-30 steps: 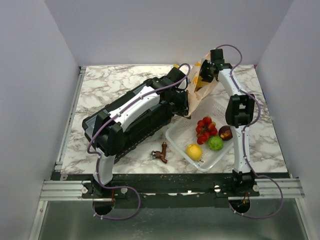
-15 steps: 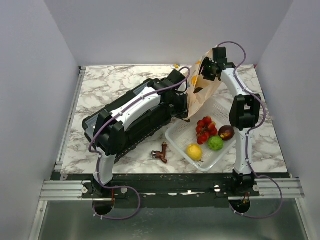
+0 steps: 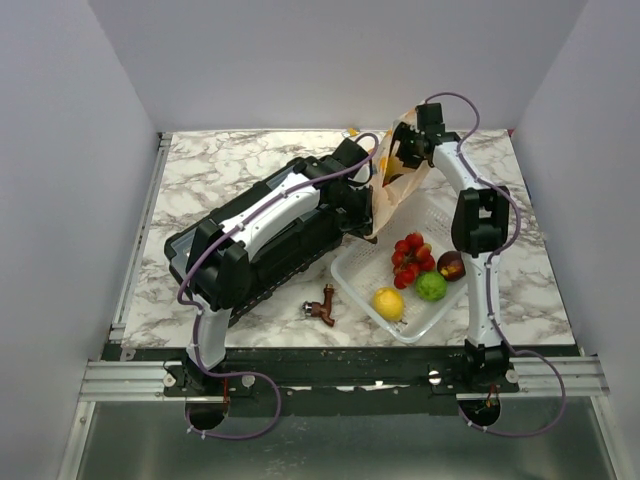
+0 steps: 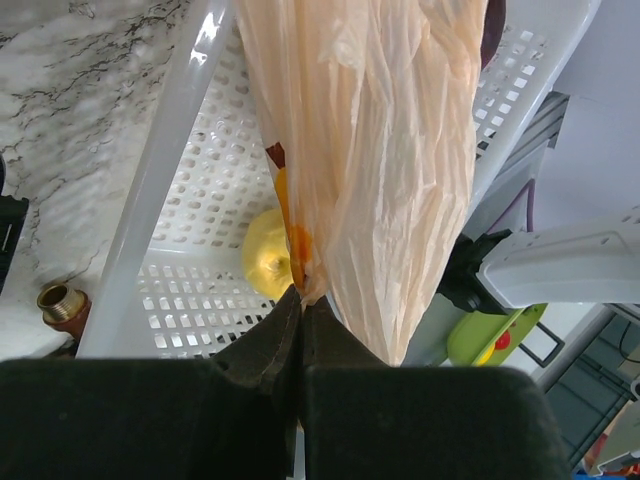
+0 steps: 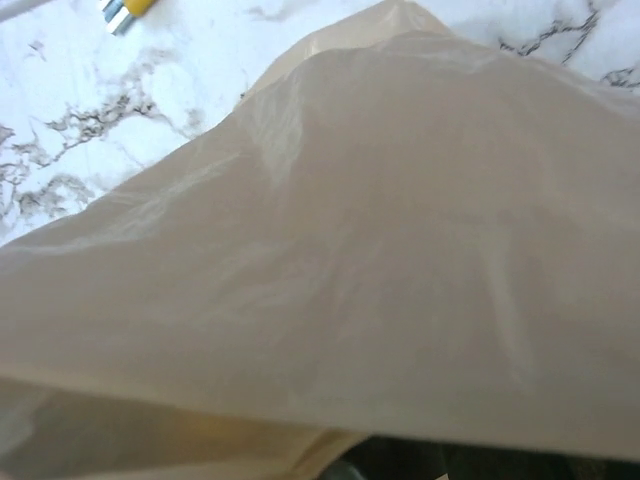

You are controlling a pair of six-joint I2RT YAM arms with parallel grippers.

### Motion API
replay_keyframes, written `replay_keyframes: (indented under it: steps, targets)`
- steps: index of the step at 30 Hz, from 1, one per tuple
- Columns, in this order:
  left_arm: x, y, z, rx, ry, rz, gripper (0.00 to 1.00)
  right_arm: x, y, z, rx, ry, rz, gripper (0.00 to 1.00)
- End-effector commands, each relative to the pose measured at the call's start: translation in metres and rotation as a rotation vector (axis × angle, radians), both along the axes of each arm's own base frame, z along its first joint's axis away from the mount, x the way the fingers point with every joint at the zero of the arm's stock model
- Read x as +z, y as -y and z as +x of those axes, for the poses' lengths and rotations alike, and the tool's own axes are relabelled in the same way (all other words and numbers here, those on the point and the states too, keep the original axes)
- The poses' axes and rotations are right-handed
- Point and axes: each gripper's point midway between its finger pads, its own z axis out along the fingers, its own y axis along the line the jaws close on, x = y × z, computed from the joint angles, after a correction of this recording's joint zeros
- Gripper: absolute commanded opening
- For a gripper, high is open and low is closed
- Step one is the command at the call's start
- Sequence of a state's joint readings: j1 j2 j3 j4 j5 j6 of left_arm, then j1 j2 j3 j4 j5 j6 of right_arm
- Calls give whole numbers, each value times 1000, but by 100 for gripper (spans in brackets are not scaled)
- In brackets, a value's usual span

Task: Take the fake fruits out of the plastic bag
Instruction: Take out the fake fruit from the plastic bag.

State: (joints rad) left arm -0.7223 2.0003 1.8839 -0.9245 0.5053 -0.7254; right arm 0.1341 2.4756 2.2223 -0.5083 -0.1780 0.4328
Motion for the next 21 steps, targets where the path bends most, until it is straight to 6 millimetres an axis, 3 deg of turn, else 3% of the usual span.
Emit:
replay_keyframes:
  steps: [1,6,9,14,21]
  targets:
    - [-3,-8,-13,-25,-41,40,0,-16,-8,15,15,26,21,87]
    - [-4,-12,-14,-32,-43,51,0,-27,-23,22,20,24,45,85]
    - [-5,-17,-12,-29,-39,61,0,-27,-26,23,8,22,68,72]
    - [-8,-24,-6,-10,-51,63,0,-1,-23,21,-8,49,62,54]
    - [-8,-22,-4,1,-75,43,0,35,-15,2,4,54,18,47]
